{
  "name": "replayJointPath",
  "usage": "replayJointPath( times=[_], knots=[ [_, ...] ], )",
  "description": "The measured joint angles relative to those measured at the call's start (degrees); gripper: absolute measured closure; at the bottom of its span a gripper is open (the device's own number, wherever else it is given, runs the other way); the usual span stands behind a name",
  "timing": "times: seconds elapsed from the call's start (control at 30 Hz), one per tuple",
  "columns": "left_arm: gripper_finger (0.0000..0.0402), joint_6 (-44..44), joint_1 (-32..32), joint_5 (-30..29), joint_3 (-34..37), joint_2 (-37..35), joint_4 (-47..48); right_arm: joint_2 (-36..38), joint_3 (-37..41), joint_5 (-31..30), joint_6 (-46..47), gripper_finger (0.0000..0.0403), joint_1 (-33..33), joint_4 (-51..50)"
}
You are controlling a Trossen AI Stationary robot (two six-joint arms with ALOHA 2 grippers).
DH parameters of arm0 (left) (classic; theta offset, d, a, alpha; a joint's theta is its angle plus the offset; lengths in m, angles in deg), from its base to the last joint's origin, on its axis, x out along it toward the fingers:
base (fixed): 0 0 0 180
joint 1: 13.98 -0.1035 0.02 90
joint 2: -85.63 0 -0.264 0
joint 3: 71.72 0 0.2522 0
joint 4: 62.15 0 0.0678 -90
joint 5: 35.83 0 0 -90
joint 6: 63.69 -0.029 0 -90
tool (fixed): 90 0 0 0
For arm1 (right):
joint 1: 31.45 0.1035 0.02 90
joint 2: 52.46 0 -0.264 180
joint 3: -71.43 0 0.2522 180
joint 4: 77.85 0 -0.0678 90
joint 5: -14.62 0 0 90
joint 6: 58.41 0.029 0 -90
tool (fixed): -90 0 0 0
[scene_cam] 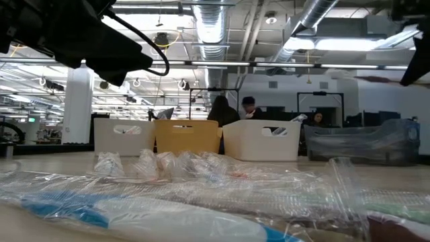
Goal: Pick & Place Toothbrushes
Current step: Put the white violet toothbrush into the black transparent bin
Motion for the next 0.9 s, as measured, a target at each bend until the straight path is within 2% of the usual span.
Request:
replayJointPath(
  times=[0.17,0.33,0.47,0.67,0.77,0.9],
  knots=[
    [0.0279,-0.3,0.0,0.0,0.0,0.0,0.0,9.7,5.1,-3.2,5.1,0.0394,-2.2,0.7],
    [0.0279,-1.5,0.0,-0.1,0.0,0.0,-0.4,15.9,6.6,-4.4,3.3,0.0394,-7.6,0.4],
    [0.0279,-1.5,0.0,-0.1,0.0,0.0,-0.8,18.5,6.7,-4.4,-6.0,0.0394,-14.0,1.9],
    [0.0279,-1.6,0.0,-0.1,0.0,0.0,-0.9,19.7,6.7,-3.4,-30.7,0.0394,-23.7,10.5],
    [0.0279,-1.7,0.0,-0.1,0.0,0.0,-0.9,19.5,6.8,-1.2,-33.1,0.0394,-29.6,11.8],
    [0.0279,-1.7,0.0,-0.1,0.0,0.0,-1.2,19.1,9.3,4.8,-34.2,0.0394,-37.1,14.1]
  ],
)
